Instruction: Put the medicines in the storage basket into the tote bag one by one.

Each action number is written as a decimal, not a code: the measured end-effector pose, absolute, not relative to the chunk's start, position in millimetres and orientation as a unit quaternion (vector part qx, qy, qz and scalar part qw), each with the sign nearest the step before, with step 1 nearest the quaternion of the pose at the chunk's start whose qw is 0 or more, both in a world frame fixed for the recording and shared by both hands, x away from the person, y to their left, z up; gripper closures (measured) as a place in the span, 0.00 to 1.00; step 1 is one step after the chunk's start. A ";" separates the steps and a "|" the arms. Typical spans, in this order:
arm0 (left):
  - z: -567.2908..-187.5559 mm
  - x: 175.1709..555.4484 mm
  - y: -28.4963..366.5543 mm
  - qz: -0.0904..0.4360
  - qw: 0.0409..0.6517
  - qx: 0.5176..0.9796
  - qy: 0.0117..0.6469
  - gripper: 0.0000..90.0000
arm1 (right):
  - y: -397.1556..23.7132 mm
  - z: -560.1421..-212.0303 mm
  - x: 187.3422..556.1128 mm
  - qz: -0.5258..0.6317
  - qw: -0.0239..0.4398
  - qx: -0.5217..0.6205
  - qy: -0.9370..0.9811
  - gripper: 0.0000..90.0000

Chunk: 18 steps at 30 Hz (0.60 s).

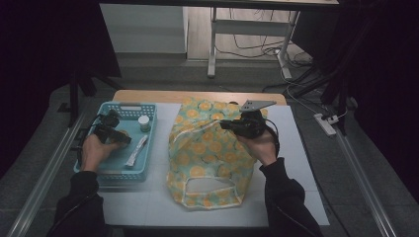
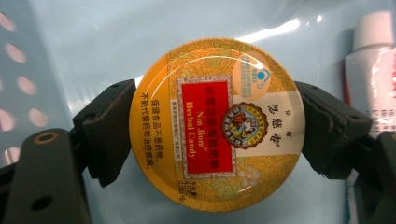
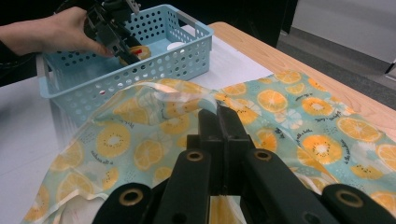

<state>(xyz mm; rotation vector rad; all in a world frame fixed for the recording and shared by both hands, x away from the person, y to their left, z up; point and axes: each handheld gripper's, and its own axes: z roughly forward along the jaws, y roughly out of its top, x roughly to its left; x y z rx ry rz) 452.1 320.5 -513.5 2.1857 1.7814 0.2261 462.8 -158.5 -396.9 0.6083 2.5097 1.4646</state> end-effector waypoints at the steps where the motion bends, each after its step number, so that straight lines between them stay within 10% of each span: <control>1: -511.5 451.0 321.4 0.081 0.162 0.761 0.623 0.23 | -158.5 -397.0 462.8 0.492 0.085 0.205 0.842 1.00; 18: -479.8 427.5 311.6 0.093 0.255 0.773 0.573 0.23 | -158.9 -398.9 465.1 0.490 0.083 0.213 0.841 1.00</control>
